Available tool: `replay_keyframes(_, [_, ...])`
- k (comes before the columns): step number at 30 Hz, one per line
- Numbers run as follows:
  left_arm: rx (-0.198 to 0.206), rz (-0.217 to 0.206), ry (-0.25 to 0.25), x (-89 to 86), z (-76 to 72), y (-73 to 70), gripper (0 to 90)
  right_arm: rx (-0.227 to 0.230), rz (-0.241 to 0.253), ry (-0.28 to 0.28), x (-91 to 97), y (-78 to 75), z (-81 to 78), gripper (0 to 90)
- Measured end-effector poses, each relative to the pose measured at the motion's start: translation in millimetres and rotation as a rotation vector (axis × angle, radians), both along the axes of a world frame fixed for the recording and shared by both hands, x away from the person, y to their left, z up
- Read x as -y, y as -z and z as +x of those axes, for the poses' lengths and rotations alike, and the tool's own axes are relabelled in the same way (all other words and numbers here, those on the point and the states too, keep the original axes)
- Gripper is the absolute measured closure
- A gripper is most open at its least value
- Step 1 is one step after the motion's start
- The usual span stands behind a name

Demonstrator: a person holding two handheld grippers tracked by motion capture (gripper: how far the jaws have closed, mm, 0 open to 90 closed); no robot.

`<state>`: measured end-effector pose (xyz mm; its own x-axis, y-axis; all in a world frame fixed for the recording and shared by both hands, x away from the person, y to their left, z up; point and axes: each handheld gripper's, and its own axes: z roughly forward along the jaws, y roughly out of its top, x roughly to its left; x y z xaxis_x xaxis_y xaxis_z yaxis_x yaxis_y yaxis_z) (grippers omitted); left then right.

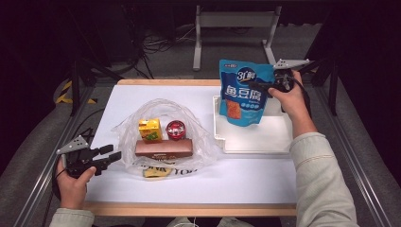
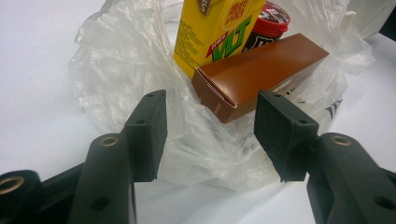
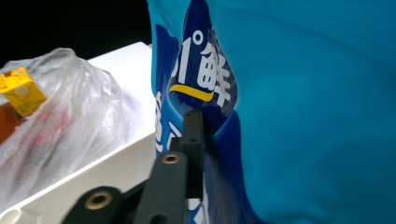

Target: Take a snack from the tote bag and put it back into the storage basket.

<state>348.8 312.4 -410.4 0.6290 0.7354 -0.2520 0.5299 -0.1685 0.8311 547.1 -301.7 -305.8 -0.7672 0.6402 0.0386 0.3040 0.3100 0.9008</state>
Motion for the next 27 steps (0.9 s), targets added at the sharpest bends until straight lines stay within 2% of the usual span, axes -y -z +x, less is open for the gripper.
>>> replay_keyframes(3, [0.002,-0.002,-0.001,0.2,-0.1,0.0,45.1,0.007,-0.014,0.012,2.9,0.9,-0.6,66.1])
replay_keyframes(5, [-0.002,-0.003,0.000,0.0,-0.2,-0.1,45.1,0.010,-0.016,0.015,4.0,1.4,-0.7,64.3])
replay_keyframes(6, [-0.001,-0.004,0.000,-0.1,-0.3,-0.2,45.1,0.007,-0.015,0.023,6.7,2.5,-1.2,59.4])
replay_keyframes(7, [-0.001,-0.004,0.000,-0.1,-0.3,-0.2,45.1,0.007,-0.015,0.023,6.7,2.5,-1.2,59.4])
replay_keyframes(12, [-0.002,-0.006,0.002,0.7,0.0,-0.1,45.1,0.018,-0.036,0.062,13.1,6.4,-2.3,48.2])
replay_keyframes(20, [0.000,-0.005,0.006,0.4,0.1,-0.4,45.1,0.049,-0.058,0.110,18.5,9.3,-4.9,40.6])
replay_keyframes(23, [0.003,-0.004,0.008,0.4,0.7,-0.3,45.0,0.044,-0.057,0.102,17.1,9.0,-8.1,38.9])
replay_keyframes(27, [0.002,-0.006,0.009,0.8,1.0,-0.5,45.0,0.061,-0.056,0.091,15.0,4.9,-12.9,37.1])
